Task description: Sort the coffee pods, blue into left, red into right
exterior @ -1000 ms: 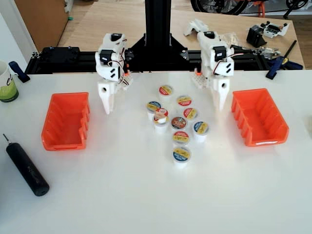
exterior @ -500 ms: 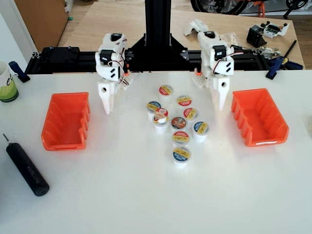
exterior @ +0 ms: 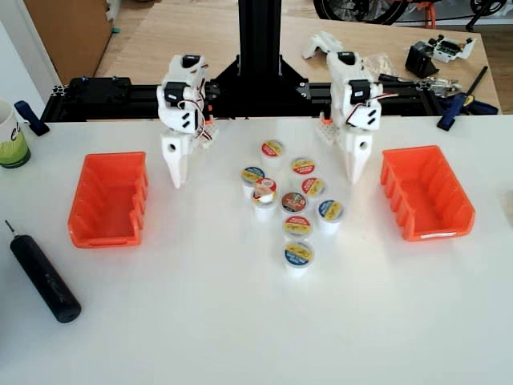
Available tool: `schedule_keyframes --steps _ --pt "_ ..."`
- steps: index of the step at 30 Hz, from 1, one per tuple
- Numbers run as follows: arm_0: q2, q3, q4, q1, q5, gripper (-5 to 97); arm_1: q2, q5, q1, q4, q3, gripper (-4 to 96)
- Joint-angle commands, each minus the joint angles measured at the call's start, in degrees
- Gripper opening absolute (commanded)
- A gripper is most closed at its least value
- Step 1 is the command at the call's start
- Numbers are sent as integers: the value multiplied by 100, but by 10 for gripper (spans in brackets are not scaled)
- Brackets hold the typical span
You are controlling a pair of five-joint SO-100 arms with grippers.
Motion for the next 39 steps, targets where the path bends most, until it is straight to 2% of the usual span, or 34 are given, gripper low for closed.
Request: schedule_keyframes --steps 1,3,4,6,8,11,16,19,21,24,25,28,31,34,39 --pt "-26 220 -237 -141 35 246 246 -193 62 -264 35 18" --pt "-26 185 -281 -220 35 267 246 -387 141 -483 26 24" --pt "-26 123 -281 -255 35 267 246 -712 281 -633 18 26" --pt "-26 -44 -246 -360 202 258 246 -1547 606 -976 -9 15" --pt "-26 -202 -167 -501 580 244 237 -2558 844 -1371 -44 5" --pt "-53 -422 -211 -967 1951 223 237 -4315 1020 -2303 -62 -9" --pt "-352 -1072 -167 -1468 3929 202 237 -6425 1134 -2777 -633 -15" --pt "-896 -1687 -167 -1740 4808 194 193 -7295 1336 -2637 -1292 -19" --pt "-1828 -2479 -246 -1925 5581 193 0 -7770 1406 -2988 -1547 -20" --pt "-3981 -4430 -123 -2153 6926 193 -1450 -8068 1433 -3445 -2373 -8" --pt "-4641 -5080 88 -2162 7163 193 -2048 -8051 1450 -3375 -2804 -4" --pt "-5906 -6354 360 -2145 7726 193 -3867 -8481 1459 -3085 -4535 -7" --pt "-6196 -6451 316 -2136 7831 197 -5651 -8833 1477 -2347 -6416 24" --pt "-6196 -6442 272 -2162 8095 204 -6170 -8666 1433 -2531 -6680 44" --pt "-6319 -6478 -650 -2232 9220 215 -6583 -8130 1028 -2830 -6636 104"
